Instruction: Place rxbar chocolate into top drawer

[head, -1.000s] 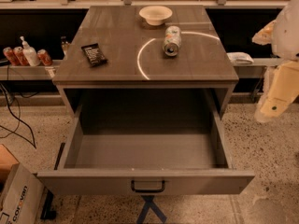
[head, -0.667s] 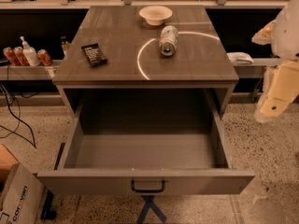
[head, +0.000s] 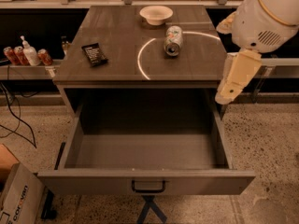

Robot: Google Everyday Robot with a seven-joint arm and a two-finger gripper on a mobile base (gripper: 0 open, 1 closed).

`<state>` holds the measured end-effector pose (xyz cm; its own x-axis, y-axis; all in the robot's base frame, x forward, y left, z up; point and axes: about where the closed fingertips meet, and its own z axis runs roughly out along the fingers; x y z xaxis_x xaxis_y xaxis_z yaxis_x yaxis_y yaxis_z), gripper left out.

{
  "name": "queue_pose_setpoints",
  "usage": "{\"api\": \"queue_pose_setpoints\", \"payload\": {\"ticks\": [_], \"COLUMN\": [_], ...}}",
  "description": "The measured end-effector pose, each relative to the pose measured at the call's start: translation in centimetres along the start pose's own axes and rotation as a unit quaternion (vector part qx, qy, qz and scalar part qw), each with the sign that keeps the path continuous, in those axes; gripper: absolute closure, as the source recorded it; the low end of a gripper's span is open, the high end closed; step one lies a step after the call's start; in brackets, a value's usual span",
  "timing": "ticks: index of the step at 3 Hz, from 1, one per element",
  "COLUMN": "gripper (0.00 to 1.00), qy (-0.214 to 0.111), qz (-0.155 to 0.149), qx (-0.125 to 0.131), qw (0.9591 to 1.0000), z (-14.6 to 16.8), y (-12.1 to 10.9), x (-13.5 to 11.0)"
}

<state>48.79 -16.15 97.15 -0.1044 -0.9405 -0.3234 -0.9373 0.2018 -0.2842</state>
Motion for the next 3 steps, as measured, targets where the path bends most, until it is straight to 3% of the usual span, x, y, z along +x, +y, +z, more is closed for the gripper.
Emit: {"api": "queue_pose_setpoints", "payload": {"ticks": [1,3], "gripper": [0.00,0.00], "qy": [-0.053,-0.141], "qz": [-0.015,-0.045], "qx": [-0.004,-0.016], "qw": [0.9985,0.9888], "z": [2.1,5.3], "y": [-1.7,-5.2], "x": [-3.2,-9.9]}}
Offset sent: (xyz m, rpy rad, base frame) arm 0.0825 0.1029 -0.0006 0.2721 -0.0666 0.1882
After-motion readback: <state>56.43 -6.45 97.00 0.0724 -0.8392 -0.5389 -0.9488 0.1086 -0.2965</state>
